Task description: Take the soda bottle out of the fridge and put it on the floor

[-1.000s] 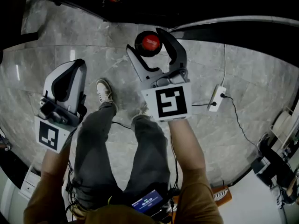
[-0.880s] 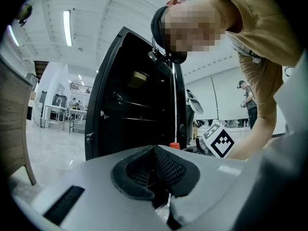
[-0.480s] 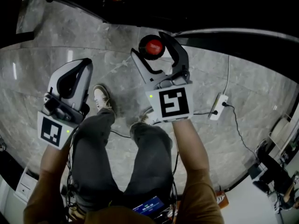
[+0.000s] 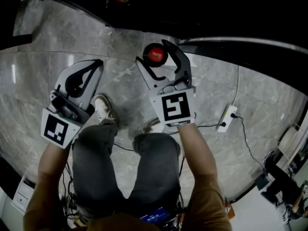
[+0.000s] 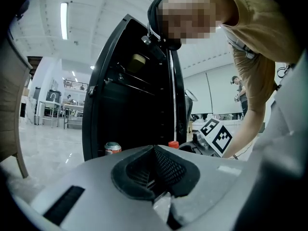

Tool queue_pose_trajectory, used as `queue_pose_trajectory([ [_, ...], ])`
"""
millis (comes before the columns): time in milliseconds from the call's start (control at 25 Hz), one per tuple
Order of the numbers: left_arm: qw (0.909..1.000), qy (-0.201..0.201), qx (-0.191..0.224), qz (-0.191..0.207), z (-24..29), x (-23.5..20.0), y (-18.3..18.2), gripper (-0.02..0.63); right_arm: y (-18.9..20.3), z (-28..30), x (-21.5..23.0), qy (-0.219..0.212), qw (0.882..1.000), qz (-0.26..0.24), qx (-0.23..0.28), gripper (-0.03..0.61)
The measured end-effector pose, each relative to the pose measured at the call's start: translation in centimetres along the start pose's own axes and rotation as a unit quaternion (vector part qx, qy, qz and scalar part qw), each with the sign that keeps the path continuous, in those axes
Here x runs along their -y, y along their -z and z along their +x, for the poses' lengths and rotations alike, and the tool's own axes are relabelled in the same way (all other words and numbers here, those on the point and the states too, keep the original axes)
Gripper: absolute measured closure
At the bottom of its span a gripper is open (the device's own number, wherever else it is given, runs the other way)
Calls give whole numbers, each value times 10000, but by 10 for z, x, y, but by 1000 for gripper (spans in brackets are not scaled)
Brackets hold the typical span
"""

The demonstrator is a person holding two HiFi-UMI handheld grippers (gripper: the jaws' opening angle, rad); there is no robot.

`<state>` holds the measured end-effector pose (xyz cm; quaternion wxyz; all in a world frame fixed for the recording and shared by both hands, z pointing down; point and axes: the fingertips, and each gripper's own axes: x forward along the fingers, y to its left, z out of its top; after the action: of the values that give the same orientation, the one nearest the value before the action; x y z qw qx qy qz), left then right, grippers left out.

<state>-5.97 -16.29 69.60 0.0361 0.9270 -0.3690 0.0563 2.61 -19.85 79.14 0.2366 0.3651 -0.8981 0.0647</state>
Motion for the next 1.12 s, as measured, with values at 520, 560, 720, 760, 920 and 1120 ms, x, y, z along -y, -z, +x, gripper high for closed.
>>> queue_pose_trajectory([
  [520,9984,319,-456,-7,12,-4,122,612,74,57,-3,-123,9995,209,-207,278],
  [560,9982,330,-490,-27,14,-6,133,612,81,60,-2,-140,9995,188,-218,278],
  [720,9990,275,-329,-156,29,-18,161,612,109,72,2,-272,9991,230,-227,278],
  [760,9991,291,-261,-161,33,-19,164,612,116,76,2,-316,9986,355,-227,278],
  [920,9983,537,-206,99,52,-15,182,612,142,92,3,-414,9980,365,-311,278],
  [1120,9977,632,-200,116,58,-9,196,612,163,103,-7,-466,9976,208,-458,278],
])
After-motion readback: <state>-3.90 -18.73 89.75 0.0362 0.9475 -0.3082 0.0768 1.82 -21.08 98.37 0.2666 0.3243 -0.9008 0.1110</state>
